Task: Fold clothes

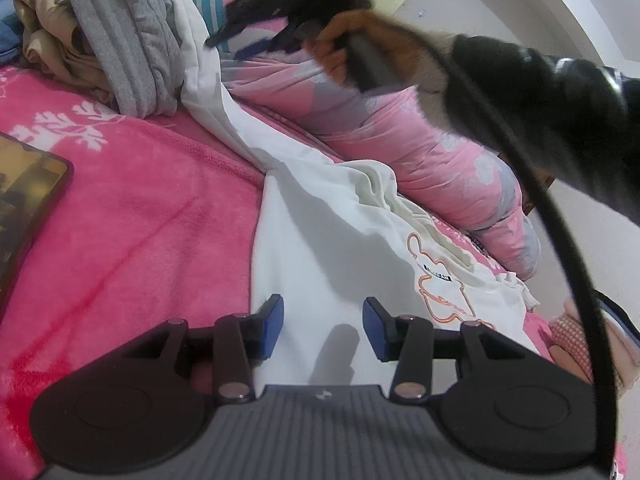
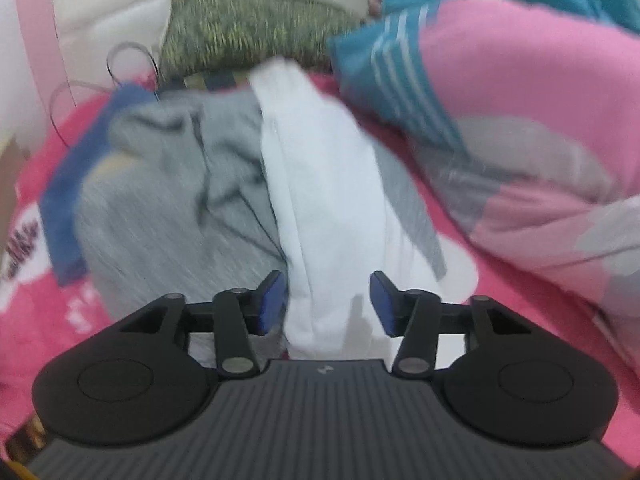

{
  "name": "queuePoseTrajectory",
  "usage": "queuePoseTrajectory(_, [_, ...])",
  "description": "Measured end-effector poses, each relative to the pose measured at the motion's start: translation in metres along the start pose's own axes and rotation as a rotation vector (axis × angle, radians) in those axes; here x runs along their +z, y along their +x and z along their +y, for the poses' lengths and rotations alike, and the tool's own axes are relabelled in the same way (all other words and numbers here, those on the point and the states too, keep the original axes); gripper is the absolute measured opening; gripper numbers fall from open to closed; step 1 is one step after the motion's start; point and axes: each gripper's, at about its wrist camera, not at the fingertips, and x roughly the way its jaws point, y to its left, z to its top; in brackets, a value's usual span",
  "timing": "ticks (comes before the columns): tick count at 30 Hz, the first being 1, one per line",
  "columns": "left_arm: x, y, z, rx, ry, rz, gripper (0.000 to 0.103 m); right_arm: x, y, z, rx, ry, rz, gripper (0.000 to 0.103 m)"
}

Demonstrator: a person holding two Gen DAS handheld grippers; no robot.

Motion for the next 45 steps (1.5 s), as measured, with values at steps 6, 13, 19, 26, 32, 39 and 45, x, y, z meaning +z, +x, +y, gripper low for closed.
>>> queuePoseTrajectory(6, [0.0,0.0,0.001,-0.005,-0.002,-0.001,0.046,-0.011,0.032,0.019,-0.04,-0.126,-0.001,0.043])
queuePoseTrajectory(13, [0.0,0.002,0.002,-0.005,-0.002,-0.001,0.046,-0.018,0.011,0.052,-0.036,-0.325,-0.141,0.008])
queuePoseTrajectory(19, [0.001,0.006,0.003,-0.006,-0.003,0.001,0.046,-0.021,-0.003,0.078,-0.04,-0.509,-0.151,0.01])
queuePoseTrajectory(26, [0.001,0.005,0.004,-0.007,-0.003,0.002,0.046,-0.001,-0.006,0.085,-0.127,-0.488,-0.227,0.041])
queuePoseTrajectory(32, [0.001,0.005,0.005,-0.014,-0.008,0.003,0.046,0.014,0.029,0.099,-0.228,-0.553,-0.197,0.05])
queuePoseTrajectory(39, [0.001,0.006,0.005,-0.014,-0.008,0.003,0.046,0.028,0.028,0.068,-0.224,-0.345,-0.195,0.004])
queuePoseTrajectory(45, [0.001,0.004,0.006,-0.012,-0.006,0.002,0.046,0.034,-0.005,0.045,-0.062,-0.146,-0.329,0.002])
